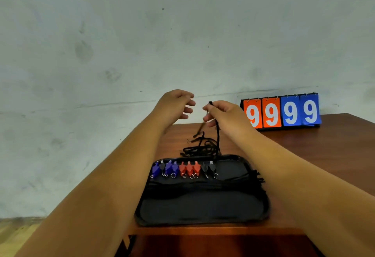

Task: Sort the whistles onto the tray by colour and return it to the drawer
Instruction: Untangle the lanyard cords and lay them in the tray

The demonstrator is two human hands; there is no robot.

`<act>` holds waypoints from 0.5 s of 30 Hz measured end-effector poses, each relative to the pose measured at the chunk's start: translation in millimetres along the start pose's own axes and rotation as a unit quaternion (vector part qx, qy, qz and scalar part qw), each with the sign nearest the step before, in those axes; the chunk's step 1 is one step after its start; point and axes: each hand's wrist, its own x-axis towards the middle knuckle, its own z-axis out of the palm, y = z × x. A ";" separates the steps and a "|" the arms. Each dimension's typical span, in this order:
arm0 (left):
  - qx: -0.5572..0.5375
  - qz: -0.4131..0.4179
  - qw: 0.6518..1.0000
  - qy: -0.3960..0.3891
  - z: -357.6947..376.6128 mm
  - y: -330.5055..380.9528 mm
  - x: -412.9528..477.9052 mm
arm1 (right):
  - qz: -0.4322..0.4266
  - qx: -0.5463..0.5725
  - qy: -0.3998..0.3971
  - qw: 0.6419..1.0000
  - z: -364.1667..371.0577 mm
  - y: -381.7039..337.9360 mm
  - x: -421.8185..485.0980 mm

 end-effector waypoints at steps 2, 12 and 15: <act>0.021 -0.012 0.999 -0.024 5.2 -9.3 -2.6 | -0.011 -0.007 0.014 1.000 -6.4 -8.8 0.5; 0.147 -0.032 0.966 -0.209 64.0 -69.5 -12.1 | -0.025 0.052 0.058 0.997 -42.3 -46.5 2.3; 0.176 -0.011 0.963 -0.204 80.3 -79.5 -10.6 | -0.020 0.100 0.075 0.992 -53.4 -54.9 2.5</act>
